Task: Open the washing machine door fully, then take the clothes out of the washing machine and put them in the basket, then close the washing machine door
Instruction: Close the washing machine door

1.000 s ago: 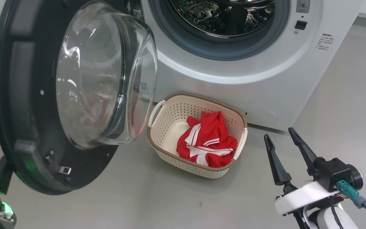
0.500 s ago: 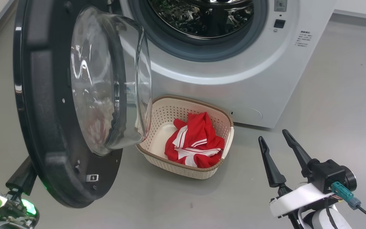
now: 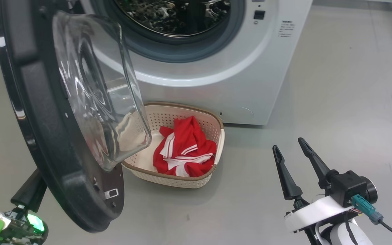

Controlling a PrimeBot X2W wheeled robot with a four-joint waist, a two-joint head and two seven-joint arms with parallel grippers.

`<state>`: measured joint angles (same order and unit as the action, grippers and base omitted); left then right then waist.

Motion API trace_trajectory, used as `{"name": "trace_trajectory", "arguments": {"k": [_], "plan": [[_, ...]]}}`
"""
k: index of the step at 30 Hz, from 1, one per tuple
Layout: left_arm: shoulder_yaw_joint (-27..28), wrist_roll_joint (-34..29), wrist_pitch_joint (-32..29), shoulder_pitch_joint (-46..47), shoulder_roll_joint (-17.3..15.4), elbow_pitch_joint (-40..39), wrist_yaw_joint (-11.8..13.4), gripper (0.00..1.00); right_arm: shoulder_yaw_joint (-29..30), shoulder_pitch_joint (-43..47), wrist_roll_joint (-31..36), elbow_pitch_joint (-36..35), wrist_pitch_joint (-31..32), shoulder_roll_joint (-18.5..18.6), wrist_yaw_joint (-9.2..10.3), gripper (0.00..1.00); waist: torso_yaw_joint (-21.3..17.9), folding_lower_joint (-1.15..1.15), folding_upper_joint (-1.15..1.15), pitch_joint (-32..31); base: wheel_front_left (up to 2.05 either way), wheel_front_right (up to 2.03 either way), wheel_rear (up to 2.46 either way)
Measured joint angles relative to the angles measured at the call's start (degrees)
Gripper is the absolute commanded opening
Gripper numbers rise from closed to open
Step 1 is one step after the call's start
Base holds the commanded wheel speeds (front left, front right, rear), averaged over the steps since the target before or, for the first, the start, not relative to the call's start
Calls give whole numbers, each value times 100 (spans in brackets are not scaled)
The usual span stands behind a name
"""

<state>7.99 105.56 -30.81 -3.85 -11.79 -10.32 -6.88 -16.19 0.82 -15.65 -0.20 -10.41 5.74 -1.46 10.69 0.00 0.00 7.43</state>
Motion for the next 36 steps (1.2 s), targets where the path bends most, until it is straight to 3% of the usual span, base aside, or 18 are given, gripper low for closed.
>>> {"name": "trace_trajectory", "arguments": {"k": [19,36], "plan": [[-182,29,-198,277,147,-137,0,0,-21,-180,-104,8,-154,-57,0,100,-959,0,0,406,0,0,0],[-387,47,-179,1293,313,417,3,0,-120,-471,-198,113,-256,-165,-52,100,-1719,0,0,940,0,0,0]]}}
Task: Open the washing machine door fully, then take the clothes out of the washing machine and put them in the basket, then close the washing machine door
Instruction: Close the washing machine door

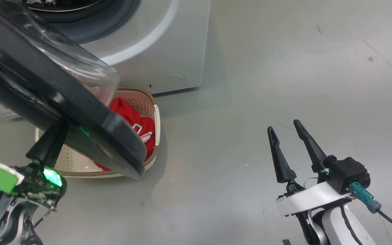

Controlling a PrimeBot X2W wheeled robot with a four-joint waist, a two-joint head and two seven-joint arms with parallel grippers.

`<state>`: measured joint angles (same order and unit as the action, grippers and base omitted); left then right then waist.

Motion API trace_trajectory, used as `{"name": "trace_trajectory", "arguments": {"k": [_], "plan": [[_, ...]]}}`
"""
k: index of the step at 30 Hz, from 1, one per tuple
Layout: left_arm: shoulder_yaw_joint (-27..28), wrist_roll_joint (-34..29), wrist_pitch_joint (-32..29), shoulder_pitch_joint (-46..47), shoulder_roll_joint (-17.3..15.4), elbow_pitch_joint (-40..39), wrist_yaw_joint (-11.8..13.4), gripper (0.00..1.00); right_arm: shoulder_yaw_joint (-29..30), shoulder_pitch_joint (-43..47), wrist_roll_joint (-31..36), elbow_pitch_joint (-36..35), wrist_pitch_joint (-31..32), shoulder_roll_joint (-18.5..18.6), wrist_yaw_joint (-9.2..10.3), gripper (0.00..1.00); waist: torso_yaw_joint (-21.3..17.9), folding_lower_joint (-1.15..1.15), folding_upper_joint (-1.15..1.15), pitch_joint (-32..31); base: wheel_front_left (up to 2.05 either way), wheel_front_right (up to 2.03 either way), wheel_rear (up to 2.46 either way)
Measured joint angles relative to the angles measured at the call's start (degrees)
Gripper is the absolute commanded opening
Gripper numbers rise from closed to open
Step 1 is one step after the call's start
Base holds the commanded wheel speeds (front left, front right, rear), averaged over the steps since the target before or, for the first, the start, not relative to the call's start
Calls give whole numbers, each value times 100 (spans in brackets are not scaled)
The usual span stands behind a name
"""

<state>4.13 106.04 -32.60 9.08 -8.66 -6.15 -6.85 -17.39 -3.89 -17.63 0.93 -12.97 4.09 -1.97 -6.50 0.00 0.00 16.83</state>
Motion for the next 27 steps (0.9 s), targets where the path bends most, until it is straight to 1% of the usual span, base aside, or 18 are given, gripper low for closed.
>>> {"name": "trace_trajectory", "arguments": {"k": [3,8,11,19,23,27], "plan": [[12,-46,54,222,-1,99,7,0,-26,-83,-7,25,-41,-14,-49,100,-129,0,0,79,0,0,0],[87,-120,138,577,-27,218,20,0,-87,-153,-51,100,-49,-45,-49,100,-369,0,0,188,0,0,0],[131,-127,207,793,-47,316,66,0,-101,-155,-69,131,-55,-52,-51,100,-521,0,0,250,0,0,0],[286,-164,404,1439,-129,720,304,0,-164,-211,-124,188,-101,-78,-71,100,-926,0,0,442,0,0,0],[393,-164,502,1702,-164,922,310,0,-232,-300,-159,242,-104,-89,-99,100,-1127,0,0,537,0,0,0],[510,-166,576,1911,-274,1106,367,0,-266,-318,-164,277,-104,-100,-100,100,-1335,0,0,611,0,0,0]]}}
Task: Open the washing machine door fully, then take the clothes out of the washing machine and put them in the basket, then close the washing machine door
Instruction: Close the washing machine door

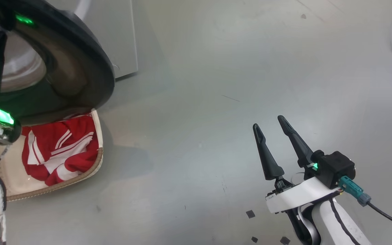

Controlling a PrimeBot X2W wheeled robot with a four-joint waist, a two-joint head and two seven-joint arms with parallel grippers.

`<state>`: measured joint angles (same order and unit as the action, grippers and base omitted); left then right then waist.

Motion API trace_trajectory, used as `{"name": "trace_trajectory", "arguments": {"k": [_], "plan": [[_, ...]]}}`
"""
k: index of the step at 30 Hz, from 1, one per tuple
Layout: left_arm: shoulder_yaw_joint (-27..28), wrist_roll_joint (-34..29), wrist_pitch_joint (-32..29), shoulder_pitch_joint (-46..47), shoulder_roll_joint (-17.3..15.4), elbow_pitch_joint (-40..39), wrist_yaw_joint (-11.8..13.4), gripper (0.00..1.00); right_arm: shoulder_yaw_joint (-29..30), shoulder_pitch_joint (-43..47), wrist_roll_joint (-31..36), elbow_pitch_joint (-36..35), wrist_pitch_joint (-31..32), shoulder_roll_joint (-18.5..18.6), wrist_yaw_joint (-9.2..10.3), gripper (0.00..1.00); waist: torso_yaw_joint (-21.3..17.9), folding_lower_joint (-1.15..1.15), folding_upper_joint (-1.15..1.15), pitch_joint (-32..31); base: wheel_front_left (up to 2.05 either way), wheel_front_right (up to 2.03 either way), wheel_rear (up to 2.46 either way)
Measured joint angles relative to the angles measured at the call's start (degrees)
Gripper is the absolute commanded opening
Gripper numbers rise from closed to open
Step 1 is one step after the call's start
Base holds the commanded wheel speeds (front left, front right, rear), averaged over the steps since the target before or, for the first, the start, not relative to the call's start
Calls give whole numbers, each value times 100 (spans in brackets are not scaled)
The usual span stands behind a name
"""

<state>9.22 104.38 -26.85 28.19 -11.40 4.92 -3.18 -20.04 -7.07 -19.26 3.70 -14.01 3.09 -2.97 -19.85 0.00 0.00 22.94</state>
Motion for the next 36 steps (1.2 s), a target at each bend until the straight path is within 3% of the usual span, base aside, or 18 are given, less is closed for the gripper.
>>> {"name": "trace_trajectory", "arguments": {"k": [8,13,23,36], "plan": [[65,0,114,461,-37,388,35,0,10,-69,-114,86,-18,-29,4,100,-337,0,0,108,0,0,0],[26,0,118,496,-25,598,-41,0,107,-69,-132,79,-18,-33,14,100,-354,0,0,105,0,0,0],[-97,8,-22,383,271,731,-269,0,270,-70,-126,41,-19,-36,16,100,-56,0,0,4,0,0,0],[-92,201,-143,-271,754,425,-370,0,606,-69,34,34,-19,121,111,100,651,0,0,-147,0,0,0]]}}
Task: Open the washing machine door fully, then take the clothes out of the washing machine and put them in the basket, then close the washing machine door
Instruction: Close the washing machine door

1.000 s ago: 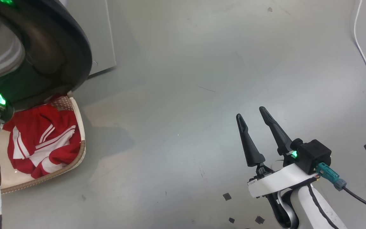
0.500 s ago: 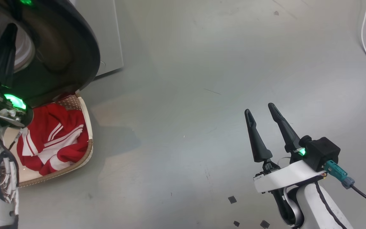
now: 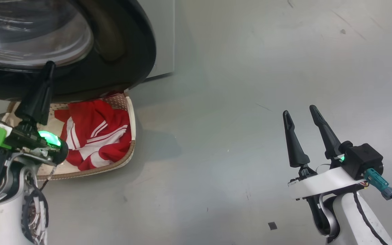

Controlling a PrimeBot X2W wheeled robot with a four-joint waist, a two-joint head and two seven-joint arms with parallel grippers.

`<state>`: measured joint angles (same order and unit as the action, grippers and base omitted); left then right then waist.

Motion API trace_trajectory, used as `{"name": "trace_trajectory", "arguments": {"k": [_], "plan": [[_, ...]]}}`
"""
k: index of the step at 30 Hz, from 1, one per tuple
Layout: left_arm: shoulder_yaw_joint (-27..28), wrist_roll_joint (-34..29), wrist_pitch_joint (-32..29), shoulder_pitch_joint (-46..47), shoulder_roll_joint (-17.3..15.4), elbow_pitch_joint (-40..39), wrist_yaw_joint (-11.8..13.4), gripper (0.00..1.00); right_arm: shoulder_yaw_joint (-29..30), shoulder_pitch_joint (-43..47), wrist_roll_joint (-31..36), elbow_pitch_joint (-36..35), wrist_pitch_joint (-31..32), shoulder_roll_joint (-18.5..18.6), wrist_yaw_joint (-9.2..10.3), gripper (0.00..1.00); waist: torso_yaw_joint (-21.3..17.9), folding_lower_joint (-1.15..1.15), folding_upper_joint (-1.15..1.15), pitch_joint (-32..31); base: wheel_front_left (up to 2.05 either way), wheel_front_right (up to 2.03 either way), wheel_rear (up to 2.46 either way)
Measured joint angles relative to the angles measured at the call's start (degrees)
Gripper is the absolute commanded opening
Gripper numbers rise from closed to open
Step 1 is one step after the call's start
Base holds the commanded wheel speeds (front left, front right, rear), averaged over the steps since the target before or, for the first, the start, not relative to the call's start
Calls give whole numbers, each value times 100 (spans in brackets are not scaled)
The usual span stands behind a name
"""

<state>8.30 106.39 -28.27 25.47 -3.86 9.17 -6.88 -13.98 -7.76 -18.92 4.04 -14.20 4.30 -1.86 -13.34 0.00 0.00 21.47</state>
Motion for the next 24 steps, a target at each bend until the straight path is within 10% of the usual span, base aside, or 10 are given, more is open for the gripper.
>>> {"name": "trace_trajectory", "arguments": {"k": [16,21,23,24], "plan": [[127,254,-40,-1245,210,-787,-3,4,76,8,93,110,-8,120,-7,100,1091,0,0,-297,0,0,0],[58,305,-48,-1637,218,-966,-3,44,80,29,102,187,-8,127,-9,100,1374,0,0,-426,0,0,0],[54,307,-47,-1792,218,-1025,-3,100,75,38,112,212,-8,124,-9,100,1463,0,0,-494,0,0,0],[53,325,-44,-1870,218,-1053,-3,100,73,44,112,226,-8,121,-10,100,1498,0,0,-533,0,0,0]]}}
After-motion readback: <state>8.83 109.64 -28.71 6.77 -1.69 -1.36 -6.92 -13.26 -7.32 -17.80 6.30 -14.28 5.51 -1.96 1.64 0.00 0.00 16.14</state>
